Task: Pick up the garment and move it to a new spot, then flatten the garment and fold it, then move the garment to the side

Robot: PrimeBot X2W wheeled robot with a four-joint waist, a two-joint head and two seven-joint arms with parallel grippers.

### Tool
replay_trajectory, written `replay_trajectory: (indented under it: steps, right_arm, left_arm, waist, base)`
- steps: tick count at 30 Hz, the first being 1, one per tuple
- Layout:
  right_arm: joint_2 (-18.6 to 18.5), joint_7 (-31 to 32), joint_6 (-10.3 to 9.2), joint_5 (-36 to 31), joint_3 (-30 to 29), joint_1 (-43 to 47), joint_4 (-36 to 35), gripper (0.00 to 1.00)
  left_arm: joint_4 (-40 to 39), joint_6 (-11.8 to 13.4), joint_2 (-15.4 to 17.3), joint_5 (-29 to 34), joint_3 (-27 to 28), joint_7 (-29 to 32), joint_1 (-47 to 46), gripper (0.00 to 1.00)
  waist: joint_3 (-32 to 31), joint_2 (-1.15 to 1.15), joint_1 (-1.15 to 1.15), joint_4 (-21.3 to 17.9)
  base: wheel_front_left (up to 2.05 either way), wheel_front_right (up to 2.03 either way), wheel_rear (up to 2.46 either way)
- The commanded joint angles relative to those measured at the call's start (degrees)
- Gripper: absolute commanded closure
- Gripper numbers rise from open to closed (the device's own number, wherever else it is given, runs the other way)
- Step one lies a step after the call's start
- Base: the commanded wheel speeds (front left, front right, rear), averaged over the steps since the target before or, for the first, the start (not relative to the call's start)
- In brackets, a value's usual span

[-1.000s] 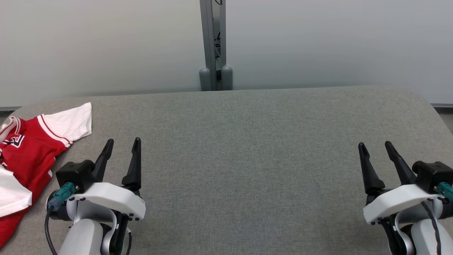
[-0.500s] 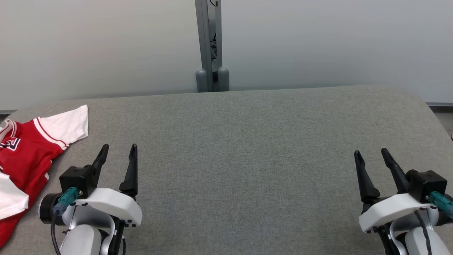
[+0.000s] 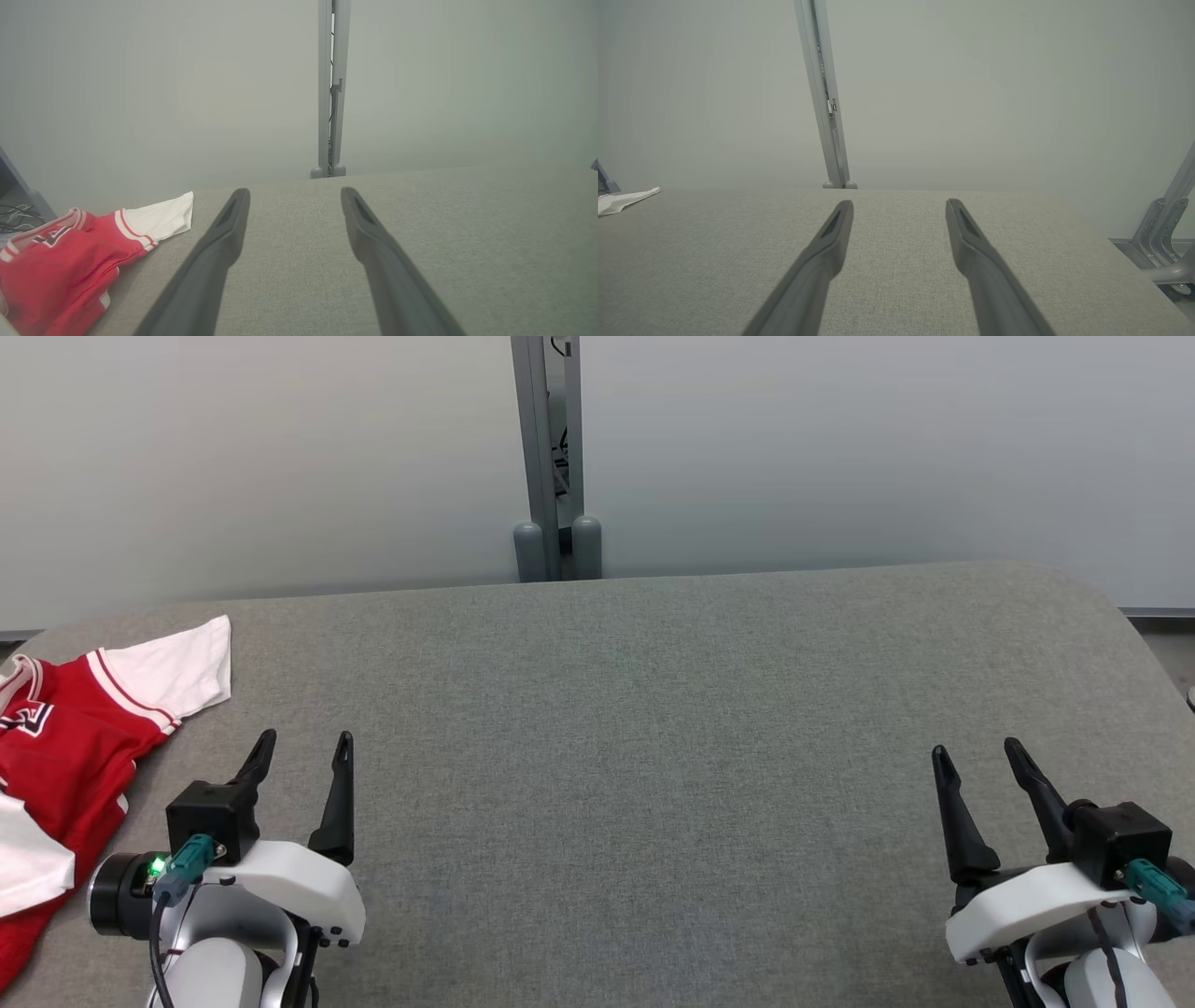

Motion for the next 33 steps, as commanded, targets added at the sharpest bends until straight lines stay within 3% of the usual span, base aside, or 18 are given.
replay_trajectory:
  steps: [1, 33]
  right_arm:
    - [0.1, -0.8, 0.26, -1.1, -0.3, 0.7, -0.5, 0.00]
    - [0.3, -1.5, 0.20, 0.6, -2.0, 1.3, -0.7, 0.00]
  left_arm:
    - [-0.5, 0.5, 0.3, 1.4, 0.4, 0.4, 0.5, 0.00]
    - [-1.1, 0.8, 0.6, 1.2, -1.2, 0.6, 0.5, 0.00]
  waist:
    - [0.0, 0.00, 0.00, 0.1]
    - [-0.6, 0.00, 0.00, 1.4]
  base:
    - [0.00, 0.00, 0.00]
    - [0.00, 0.00, 0.00]
